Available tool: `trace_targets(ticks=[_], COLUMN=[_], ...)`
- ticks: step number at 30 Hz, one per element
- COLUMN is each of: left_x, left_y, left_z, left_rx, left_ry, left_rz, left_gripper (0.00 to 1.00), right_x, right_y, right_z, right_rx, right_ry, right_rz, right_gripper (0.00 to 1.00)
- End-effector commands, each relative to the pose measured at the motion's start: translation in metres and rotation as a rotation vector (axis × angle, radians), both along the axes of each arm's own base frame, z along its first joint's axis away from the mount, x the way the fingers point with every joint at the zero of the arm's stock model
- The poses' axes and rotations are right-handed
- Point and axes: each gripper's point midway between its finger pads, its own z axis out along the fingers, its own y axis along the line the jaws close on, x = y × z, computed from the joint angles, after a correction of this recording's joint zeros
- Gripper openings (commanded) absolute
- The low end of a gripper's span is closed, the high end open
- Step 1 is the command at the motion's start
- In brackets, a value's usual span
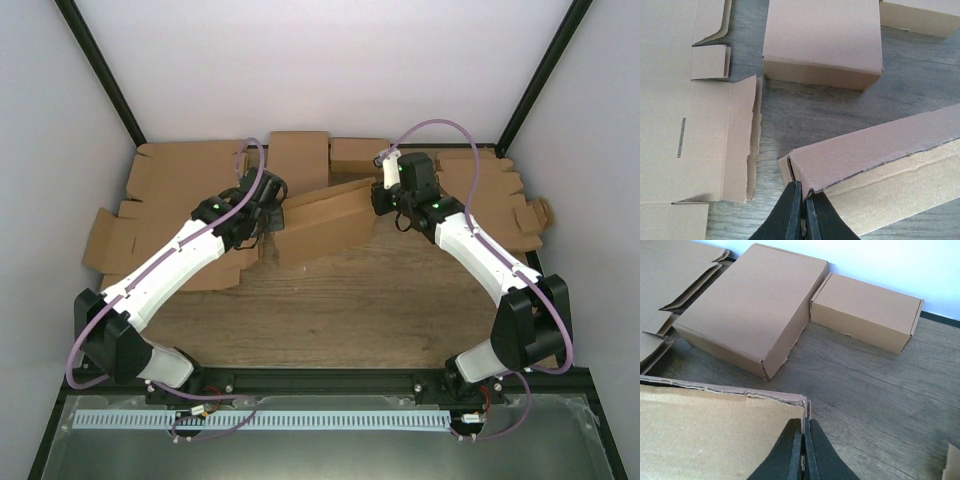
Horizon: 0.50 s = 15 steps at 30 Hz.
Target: Fold the paper box
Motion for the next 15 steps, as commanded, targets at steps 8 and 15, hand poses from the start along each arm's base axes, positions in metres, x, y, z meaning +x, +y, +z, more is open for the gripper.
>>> trace_targets(ticks=[8, 15], left_x=[-0.035, -0.042], left_y=[0.016, 0.012], left_z=[-0.059, -0.070], left_rx=[0.095, 0.087], left_ry=[0.216, 0.240], left_rz=[-0.008, -0.022], left_gripper=[0.04, 0.04], right_x=[-0.007, -0.012], right_y=[-0.011, -0.011], right_z=[-0.038, -0.053], right_rx=[-0.057, -0.049], right_ry=[0.089, 0.113], right_rz=[-0.031, -0.036], right_gripper=[0.01, 0.01])
